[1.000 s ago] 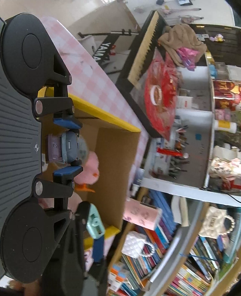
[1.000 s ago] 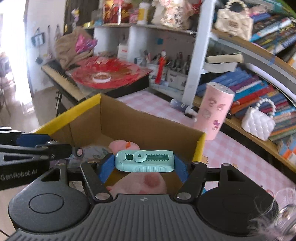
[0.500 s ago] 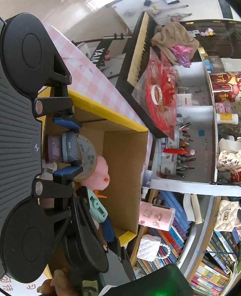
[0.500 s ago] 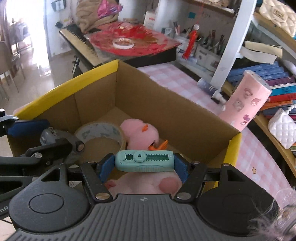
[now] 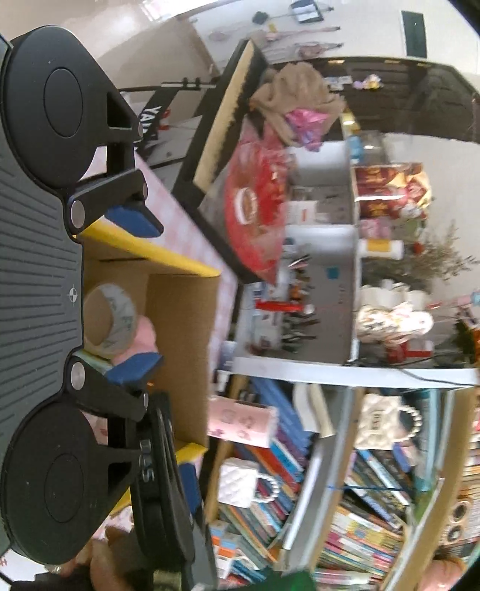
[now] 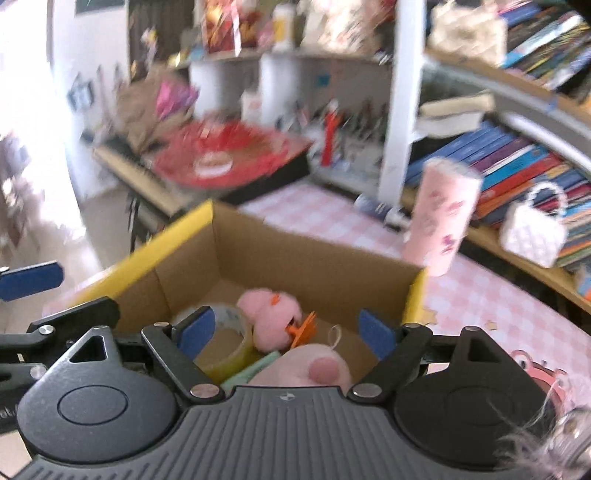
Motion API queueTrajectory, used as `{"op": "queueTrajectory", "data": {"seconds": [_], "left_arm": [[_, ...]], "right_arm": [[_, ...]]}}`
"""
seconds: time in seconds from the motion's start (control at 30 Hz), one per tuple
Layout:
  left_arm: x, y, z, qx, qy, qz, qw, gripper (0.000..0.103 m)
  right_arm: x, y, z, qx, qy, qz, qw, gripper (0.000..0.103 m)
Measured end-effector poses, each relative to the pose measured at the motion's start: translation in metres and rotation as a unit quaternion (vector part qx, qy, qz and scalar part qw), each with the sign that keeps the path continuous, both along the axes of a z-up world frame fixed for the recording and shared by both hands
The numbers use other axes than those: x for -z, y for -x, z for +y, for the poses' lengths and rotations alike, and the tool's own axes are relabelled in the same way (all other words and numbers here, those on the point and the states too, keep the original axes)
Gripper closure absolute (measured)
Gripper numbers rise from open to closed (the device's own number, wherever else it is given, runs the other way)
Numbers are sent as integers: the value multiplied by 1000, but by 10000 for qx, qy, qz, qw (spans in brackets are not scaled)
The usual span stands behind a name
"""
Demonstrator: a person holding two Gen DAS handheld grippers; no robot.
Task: Organize objects
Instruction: 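Lower both held toys into the yellow box and open both grippers, then withdraw both tools from the box toward the remaining items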
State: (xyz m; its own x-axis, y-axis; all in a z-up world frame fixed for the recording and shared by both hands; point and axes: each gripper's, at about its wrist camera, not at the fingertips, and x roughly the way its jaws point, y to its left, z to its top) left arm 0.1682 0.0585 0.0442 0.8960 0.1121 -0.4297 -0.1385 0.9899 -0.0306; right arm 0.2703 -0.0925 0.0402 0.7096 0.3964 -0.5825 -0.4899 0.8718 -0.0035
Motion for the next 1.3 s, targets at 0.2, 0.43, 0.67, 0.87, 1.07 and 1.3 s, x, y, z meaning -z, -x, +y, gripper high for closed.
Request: {"op": "queueTrajectory", "data": {"seconds": [0.2, 0.43, 0.67, 0.87, 1.07, 1.3], "left_arm": [[-9, 27, 5, -33, -82, -116, 9999, 14], [-2, 57, 11, 6, 18, 5, 10000, 12], [11, 83, 16, -7, 100, 327, 9994, 12], [30, 107, 19, -6, 142, 794, 9967, 11], [38, 125, 25, 93, 204, 1038, 9943, 11], [41, 142, 24, 303, 230, 1168, 9924, 11]], "right_arm": [[-23, 43, -21, 501, -416, -456, 9968, 17], [-15, 92, -33, 1102, -391, -529, 9917, 15], [14, 138, -27, 1363, -115, -181, 9904, 15], [33, 171, -16, 1405, 155, 35, 9900, 15], [42, 194, -18, 1627, 186, 257, 9862, 14], [47, 219, -22, 1868, 175, 340, 9817, 13]]}}
